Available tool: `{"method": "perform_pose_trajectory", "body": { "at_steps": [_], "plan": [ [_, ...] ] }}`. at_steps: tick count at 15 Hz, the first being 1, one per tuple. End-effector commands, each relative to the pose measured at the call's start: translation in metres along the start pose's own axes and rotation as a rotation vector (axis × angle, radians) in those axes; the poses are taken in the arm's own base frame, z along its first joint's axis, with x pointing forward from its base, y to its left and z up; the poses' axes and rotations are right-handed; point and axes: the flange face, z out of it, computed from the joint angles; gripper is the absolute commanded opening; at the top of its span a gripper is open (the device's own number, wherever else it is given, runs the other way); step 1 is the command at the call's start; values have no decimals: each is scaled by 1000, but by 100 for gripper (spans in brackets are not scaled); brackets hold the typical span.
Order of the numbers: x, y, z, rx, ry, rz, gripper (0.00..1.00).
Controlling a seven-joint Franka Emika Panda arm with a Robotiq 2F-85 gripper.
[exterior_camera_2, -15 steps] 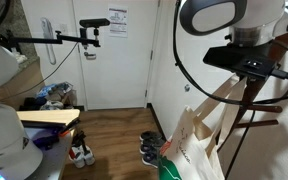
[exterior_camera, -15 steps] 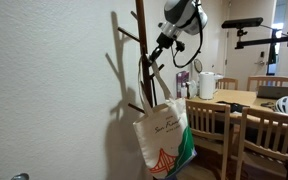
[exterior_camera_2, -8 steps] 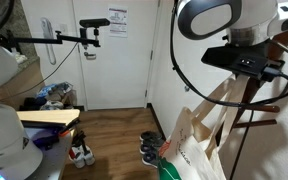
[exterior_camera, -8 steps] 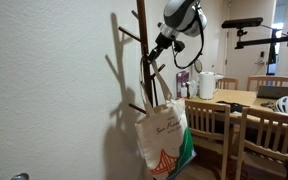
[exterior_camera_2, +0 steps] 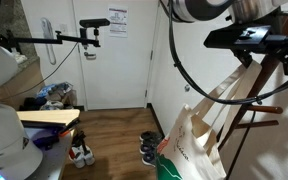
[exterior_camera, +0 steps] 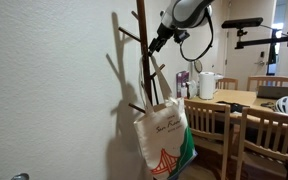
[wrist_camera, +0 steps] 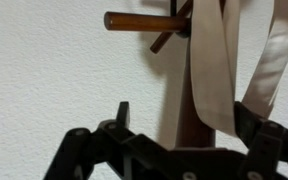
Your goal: Unhang the tote bag and move it to another hanger
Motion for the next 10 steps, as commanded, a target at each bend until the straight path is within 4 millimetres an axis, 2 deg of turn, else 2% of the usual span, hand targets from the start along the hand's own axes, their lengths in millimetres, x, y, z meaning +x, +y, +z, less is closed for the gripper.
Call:
{"method": "perform_pose_trajectory", "body": {
  "at_steps": [1, 7, 10],
  "plan": [
    [-6, 3, -33, -81, -37, 74, 100],
    [-18, -3, -77, -158, -123, 115, 100],
    [-25, -13, -93, -83, -156, 98, 100]
  ]
}}
